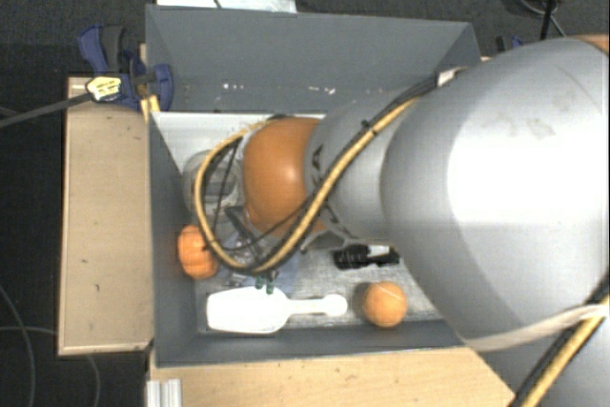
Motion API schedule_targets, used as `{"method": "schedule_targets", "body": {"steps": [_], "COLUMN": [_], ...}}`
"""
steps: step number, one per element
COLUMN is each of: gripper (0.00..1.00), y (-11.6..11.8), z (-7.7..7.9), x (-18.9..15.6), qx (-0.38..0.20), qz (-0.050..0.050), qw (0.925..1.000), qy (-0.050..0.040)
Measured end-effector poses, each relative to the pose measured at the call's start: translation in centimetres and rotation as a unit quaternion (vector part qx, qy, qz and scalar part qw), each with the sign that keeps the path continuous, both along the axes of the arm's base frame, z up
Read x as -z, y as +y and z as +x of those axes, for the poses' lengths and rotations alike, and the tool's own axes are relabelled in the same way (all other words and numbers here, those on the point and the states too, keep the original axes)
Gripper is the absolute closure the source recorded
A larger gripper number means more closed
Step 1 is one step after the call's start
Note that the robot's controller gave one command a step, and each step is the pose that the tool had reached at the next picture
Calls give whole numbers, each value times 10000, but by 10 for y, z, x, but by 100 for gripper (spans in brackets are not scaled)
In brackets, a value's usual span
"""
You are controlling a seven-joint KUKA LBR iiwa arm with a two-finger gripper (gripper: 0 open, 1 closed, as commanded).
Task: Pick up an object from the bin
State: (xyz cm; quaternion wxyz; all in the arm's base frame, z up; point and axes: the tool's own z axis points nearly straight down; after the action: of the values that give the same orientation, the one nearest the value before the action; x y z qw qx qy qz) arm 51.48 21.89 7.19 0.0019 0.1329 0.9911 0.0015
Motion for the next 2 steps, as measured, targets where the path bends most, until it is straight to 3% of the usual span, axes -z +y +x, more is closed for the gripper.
{"method": "schedule_targets", "body": {"steps": [1,2], "gripper": [100,100], "y": [0,0], "z": [0,-2], "x": [0,-49], "qx": [4,-21], "qz": [1,-23], "qw": [10000,10000], "qy": [0,46]}}
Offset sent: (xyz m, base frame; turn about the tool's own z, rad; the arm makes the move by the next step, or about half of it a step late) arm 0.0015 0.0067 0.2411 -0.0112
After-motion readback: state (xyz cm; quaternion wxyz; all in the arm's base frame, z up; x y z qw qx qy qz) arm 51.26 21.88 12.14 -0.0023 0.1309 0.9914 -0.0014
